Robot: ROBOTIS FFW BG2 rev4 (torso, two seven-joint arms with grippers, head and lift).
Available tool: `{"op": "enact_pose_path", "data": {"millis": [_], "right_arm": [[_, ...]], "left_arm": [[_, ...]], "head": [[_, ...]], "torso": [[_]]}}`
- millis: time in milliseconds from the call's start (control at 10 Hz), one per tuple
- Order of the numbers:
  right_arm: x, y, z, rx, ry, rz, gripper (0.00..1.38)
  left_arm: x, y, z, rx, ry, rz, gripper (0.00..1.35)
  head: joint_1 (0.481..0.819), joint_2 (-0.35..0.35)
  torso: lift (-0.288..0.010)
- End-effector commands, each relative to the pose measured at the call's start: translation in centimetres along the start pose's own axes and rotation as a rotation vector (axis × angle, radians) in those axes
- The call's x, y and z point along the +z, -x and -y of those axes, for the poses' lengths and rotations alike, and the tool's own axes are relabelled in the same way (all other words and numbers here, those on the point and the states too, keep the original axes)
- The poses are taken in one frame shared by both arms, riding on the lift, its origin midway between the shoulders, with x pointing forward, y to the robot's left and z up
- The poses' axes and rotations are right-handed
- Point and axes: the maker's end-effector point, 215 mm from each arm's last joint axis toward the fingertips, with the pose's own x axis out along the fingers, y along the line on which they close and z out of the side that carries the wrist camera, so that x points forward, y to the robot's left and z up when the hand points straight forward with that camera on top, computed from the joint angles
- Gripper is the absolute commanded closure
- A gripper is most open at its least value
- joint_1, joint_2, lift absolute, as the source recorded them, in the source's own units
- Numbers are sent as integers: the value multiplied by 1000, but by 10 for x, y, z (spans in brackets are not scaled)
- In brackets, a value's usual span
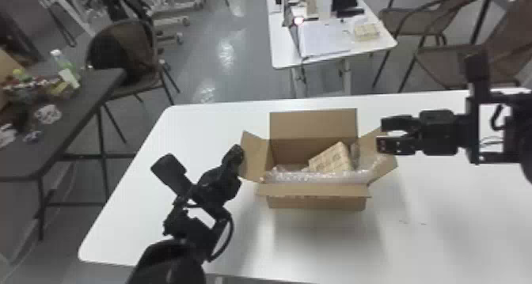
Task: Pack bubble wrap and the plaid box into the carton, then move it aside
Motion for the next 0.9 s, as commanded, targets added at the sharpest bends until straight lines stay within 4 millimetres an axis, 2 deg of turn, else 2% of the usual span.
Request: {"op": "enact_pose_path", "data": {"millis": [0,200,300,600,800], "right_arm": [[0,27,9,-110,25,82,110],[-20,83,34,-378,109,98,110],[-37,111,41,-499,107,129,108],[-82,168,39,-760,134,242,110],[-92,206,31,-892,214,287,110]], "left_arm": [[2,2,-6,11,-6,5,1213],[8,9,-21,40,-12,19,1213],[11,12,-26,51,-14,28,1213],[20,27,-47,108,-19,72,1213],[35,42,-74,207,-16,141,1213]], "head": [[695,249],[695,223],[695,199],[695,134],[695,125]], "torso": [[-102],[-102],[-102],[-102],[-102]]}}
